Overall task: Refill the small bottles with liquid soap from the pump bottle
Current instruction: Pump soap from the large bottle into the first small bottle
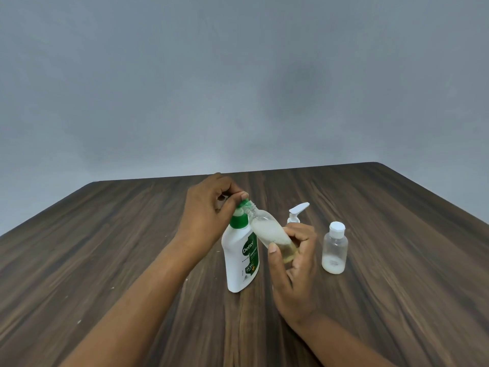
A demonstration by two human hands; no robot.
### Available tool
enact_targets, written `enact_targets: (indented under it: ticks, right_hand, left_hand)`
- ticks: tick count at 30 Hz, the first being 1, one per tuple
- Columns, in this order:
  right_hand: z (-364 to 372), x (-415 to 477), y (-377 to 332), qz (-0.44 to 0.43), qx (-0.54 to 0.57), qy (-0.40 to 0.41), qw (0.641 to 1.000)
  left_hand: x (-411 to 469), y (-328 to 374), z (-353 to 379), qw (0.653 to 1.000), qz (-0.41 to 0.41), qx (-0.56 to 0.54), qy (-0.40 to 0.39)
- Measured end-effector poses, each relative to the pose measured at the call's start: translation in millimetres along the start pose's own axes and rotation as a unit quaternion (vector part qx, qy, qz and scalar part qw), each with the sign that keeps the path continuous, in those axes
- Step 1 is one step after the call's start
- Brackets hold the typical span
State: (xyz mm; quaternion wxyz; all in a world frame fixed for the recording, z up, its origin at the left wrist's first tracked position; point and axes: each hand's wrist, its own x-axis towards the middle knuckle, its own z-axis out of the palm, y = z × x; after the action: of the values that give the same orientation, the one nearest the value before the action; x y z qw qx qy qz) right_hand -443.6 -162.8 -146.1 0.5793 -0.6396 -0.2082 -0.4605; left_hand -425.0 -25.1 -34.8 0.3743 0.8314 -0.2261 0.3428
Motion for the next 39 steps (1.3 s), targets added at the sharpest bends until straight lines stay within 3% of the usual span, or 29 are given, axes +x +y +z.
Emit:
enact_targets:
  ticks: [4,9,16,22,31,39]
  right_hand:
    - [1,1,-1,-0.006,-0.002,-0.004,1.0]
    - [1,0,1,-0.003,-0.003,0.005,1.0]
    - [-1,0,1,0.005,0.007,-0.001,1.0]
    - [1,0,1,-0.002,0.011,-0.003,1.0]
    - [-3,-2,1,0.01,0.013,0.005,1.0]
    - [-1,1,-1,-0.002,0.007,-0.001,1.0]
  left_hand:
    - [9,0,-5,0.999,0.013,0.033,-0.028]
    - [-2,-4,5,1.0,0.011,0.001,0.012]
    - [-1,-3,4,1.0,0.008,0.006,0.008]
    - [11,2,-5,0.997,0.044,0.043,-0.047]
    - [-4,-4,7,0.999,0.022,0.022,0.006]
    - [13,4,-9,0.994,0.053,0.069,-0.061]
